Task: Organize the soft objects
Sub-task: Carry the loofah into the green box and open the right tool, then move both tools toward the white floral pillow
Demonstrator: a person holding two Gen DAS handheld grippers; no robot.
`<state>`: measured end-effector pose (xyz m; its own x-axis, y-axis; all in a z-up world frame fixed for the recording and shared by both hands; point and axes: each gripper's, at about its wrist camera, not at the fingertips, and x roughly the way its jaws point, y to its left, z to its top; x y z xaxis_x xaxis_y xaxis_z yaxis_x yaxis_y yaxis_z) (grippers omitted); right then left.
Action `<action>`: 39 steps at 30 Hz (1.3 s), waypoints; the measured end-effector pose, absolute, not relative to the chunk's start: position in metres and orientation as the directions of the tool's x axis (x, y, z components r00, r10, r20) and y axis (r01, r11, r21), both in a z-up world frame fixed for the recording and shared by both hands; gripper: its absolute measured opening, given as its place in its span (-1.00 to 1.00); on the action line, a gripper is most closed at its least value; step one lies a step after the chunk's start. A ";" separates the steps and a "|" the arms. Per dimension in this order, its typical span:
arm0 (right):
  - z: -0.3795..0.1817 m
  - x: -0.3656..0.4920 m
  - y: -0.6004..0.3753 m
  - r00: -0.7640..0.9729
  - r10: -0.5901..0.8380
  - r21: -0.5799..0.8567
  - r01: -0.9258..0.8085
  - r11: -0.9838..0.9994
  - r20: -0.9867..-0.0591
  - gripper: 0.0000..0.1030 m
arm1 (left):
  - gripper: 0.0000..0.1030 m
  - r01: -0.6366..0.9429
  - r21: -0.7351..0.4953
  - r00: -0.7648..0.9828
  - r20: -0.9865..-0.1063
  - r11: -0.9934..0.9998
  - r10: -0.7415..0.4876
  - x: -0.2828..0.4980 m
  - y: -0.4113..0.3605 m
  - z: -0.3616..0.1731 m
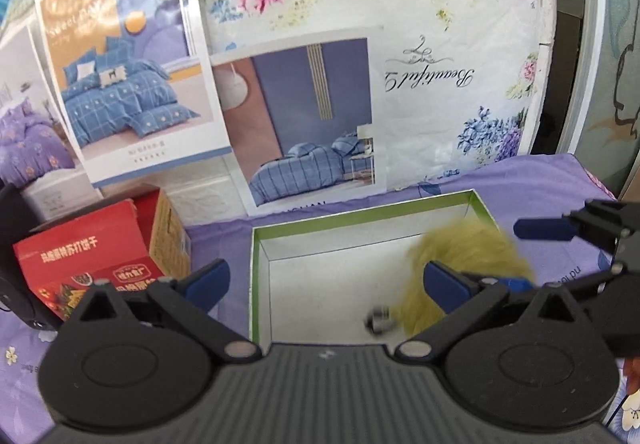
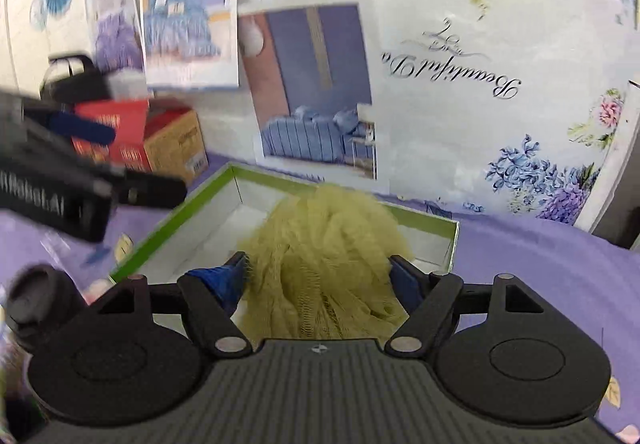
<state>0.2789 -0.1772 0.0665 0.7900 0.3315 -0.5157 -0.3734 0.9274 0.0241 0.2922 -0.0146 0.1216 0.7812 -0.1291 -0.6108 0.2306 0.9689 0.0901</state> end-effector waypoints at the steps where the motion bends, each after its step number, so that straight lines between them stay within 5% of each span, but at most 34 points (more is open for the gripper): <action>1: 0.071 0.273 -0.180 0.798 0.335 0.036 -0.368 0.929 -0.502 0.19 | 0.99 0.234 0.087 0.784 -0.606 0.968 -0.135 0.287 -0.014 0.124; 13: 0.097 0.154 -0.199 0.863 0.327 0.055 -0.332 0.942 -0.386 0.22 | 0.99 0.259 0.049 0.814 -0.549 0.965 -0.190 0.166 0.005 0.137; 26: -0.016 0.024 -0.177 0.848 0.329 0.275 -0.228 0.934 -0.416 0.25 | 0.99 0.105 0.005 0.780 -0.621 0.995 -0.079 0.023 0.105 0.051; 39: -0.034 0.016 -0.102 0.795 0.337 0.016 -0.381 0.924 -0.504 0.25 | 0.99 0.103 0.077 0.670 -0.742 0.992 -0.012 -0.003 0.157 -0.028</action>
<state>0.0162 -0.1016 -0.0338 0.7952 0.3365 -0.5044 -0.3812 0.9244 0.0158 -0.0031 0.1567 -0.0278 0.6703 -0.0119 -0.7420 0.1028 0.9917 0.0770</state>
